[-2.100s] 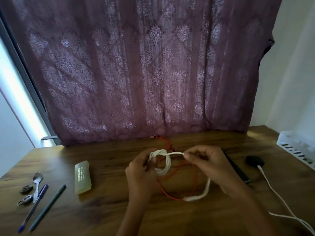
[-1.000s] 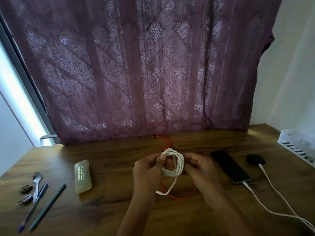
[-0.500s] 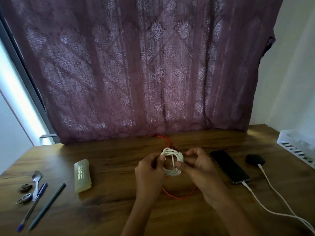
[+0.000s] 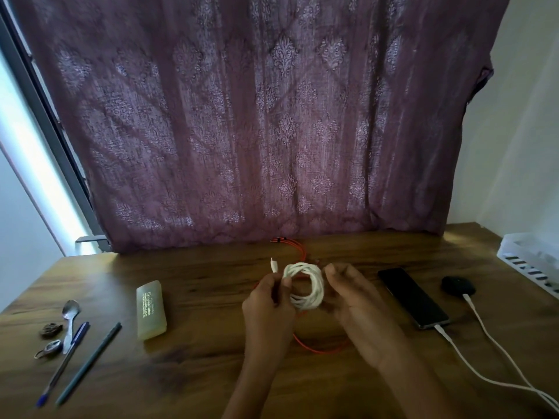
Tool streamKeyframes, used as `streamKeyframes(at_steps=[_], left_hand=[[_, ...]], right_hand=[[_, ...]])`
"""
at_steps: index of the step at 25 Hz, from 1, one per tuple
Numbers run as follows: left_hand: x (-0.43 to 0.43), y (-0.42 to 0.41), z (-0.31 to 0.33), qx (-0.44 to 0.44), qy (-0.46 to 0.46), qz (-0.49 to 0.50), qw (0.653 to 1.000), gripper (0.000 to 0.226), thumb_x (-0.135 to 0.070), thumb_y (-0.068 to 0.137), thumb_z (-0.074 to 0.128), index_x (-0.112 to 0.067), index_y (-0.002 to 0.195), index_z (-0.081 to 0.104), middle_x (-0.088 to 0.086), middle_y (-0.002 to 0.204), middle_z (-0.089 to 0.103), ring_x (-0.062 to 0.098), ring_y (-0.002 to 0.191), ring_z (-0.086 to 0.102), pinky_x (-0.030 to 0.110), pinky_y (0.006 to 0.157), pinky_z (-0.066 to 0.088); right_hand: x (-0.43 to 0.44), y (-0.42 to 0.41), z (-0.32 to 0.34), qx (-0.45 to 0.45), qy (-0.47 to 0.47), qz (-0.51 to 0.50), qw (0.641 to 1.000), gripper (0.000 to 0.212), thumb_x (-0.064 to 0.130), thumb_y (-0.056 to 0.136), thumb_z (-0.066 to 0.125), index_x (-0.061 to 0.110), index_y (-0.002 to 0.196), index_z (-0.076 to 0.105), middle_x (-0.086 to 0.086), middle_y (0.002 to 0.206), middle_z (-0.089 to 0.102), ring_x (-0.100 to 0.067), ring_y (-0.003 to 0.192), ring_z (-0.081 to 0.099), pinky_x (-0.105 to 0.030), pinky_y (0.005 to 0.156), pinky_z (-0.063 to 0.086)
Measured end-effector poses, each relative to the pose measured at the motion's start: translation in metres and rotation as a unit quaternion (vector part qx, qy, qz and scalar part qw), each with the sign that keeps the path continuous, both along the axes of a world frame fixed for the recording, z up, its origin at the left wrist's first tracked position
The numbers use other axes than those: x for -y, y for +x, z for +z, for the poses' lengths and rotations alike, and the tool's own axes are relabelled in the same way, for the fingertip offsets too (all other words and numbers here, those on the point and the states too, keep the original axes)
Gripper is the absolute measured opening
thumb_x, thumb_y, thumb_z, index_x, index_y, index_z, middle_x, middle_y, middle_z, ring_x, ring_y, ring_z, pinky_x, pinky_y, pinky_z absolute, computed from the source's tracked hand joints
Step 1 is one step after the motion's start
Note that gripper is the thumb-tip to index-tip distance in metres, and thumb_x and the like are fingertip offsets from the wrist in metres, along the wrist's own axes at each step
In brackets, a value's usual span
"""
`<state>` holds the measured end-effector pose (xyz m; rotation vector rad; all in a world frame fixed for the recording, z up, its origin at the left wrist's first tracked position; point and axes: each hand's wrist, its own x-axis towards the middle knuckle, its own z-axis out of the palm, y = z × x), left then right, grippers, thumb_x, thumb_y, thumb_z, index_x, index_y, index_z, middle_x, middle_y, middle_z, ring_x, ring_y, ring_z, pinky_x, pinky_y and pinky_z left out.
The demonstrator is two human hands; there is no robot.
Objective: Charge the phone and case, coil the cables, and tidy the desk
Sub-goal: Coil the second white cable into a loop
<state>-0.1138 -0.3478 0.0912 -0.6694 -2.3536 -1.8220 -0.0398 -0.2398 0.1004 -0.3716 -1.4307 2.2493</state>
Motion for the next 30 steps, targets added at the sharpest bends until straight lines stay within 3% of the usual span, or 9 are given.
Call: streamKeyframes(at_steps=[4, 9, 12, 16, 18, 21, 24, 28, 30], left_hand=[[0.005, 0.0, 0.003, 0.001, 0.031, 0.043, 0.999, 0.014, -0.02, 0.09, 0.056, -0.015, 0.086, 0.068, -0.01, 0.065, 0.064, 0.008, 0.064, 0.061, 0.015, 0.055, 0.042], [0.004, 0.008, 0.0, -0.011, 0.035, 0.024, 0.999, 0.01, -0.019, 0.088, 0.06, -0.016, 0.091, 0.069, -0.013, 0.065, 0.063, -0.01, 0.066, 0.059, 0.004, 0.053, 0.039], [0.003, 0.006, -0.004, -0.023, 0.021, 0.026, 0.999, 0.015, -0.018, 0.086, 0.061, -0.015, 0.099, 0.069, -0.01, 0.076, 0.069, -0.005, 0.07, 0.063, 0.006, 0.06, 0.044], [0.006, -0.007, -0.008, -0.094, -0.001, 0.047, 0.994, 0.016, -0.01, 0.083, 0.065, -0.01, 0.098, 0.07, 0.006, 0.121, 0.063, 0.018, 0.109, 0.062, 0.024, 0.08, 0.048], [0.005, -0.009, -0.01, -0.103, -0.028, 0.039, 0.993, 0.017, -0.011, 0.084, 0.064, -0.011, 0.1, 0.07, 0.006, 0.123, 0.062, 0.019, 0.109, 0.062, 0.017, 0.076, 0.042], [0.002, -0.004, -0.009, -0.087, -0.037, 0.037, 0.995, 0.022, -0.014, 0.086, 0.061, -0.014, 0.107, 0.068, 0.002, 0.101, 0.072, 0.018, 0.093, 0.067, 0.009, 0.067, 0.038], [0.001, -0.006, -0.009, -0.037, -0.015, 0.033, 0.999, 0.013, -0.015, 0.086, 0.061, -0.017, 0.096, 0.07, -0.009, 0.081, 0.071, 0.012, 0.08, 0.068, 0.021, 0.072, 0.052], [0.002, -0.005, -0.009, 0.219, 0.109, -0.123, 0.962, 0.016, -0.006, 0.091, 0.053, -0.014, 0.092, 0.066, 0.009, 0.091, 0.071, 0.016, 0.08, 0.069, 0.033, 0.069, 0.058], [0.003, -0.003, -0.008, 0.204, 0.042, -0.156, 0.965, 0.017, -0.004, 0.087, 0.058, -0.015, 0.101, 0.058, 0.009, 0.104, 0.067, 0.014, 0.085, 0.067, 0.029, 0.071, 0.056]], right_hand=[[0.015, 0.003, 0.001, 0.063, 0.253, -0.135, 0.956, 0.022, 0.031, 0.066, 0.077, 0.014, 0.076, 0.067, 0.006, 0.072, 0.068, 0.0, 0.066, 0.059, -0.008, 0.06, 0.044], [0.018, -0.003, -0.011, 0.082, 0.461, -0.264, 0.843, 0.011, 0.02, 0.075, 0.074, 0.022, 0.072, 0.064, 0.01, 0.07, 0.06, -0.006, 0.069, 0.059, -0.013, 0.056, 0.044], [0.017, -0.003, -0.006, 0.114, 0.367, -0.214, 0.898, 0.013, 0.021, 0.082, 0.066, 0.024, 0.07, 0.062, 0.005, 0.066, 0.064, -0.003, 0.063, 0.058, -0.018, 0.058, 0.047], [0.007, 0.001, 0.008, 0.132, 0.151, -0.041, 0.979, 0.015, 0.018, 0.085, 0.062, 0.011, 0.072, 0.068, -0.012, 0.079, 0.07, -0.016, 0.076, 0.062, -0.039, 0.079, 0.052], [-0.002, 0.003, 0.014, 0.119, 0.114, -0.006, 0.986, 0.02, 0.017, 0.084, 0.062, 0.014, 0.066, 0.068, -0.005, 0.067, 0.065, -0.017, 0.073, 0.06, -0.038, 0.079, 0.05], [-0.009, 0.006, 0.019, 0.119, 0.118, -0.013, 0.986, 0.014, 0.013, 0.085, 0.062, 0.008, 0.075, 0.069, 0.008, 0.051, 0.056, -0.005, 0.05, 0.047, -0.021, 0.052, 0.044], [-0.013, 0.01, 0.016, 0.128, 0.208, -0.039, 0.969, 0.01, 0.022, 0.083, 0.066, 0.014, 0.082, 0.072, 0.014, 0.043, 0.049, 0.0, 0.038, 0.041, -0.012, 0.039, 0.031], [-0.013, 0.01, 0.009, 0.126, 0.246, -0.062, 0.959, 0.012, 0.02, 0.088, 0.06, 0.022, 0.091, 0.071, 0.015, 0.055, 0.063, 0.004, 0.045, 0.05, -0.008, 0.04, 0.034], [-0.013, 0.012, 0.007, 0.135, 0.247, -0.053, 0.958, 0.014, 0.017, 0.089, 0.059, 0.022, 0.089, 0.072, 0.013, 0.061, 0.067, 0.0, 0.052, 0.055, -0.01, 0.046, 0.039]])
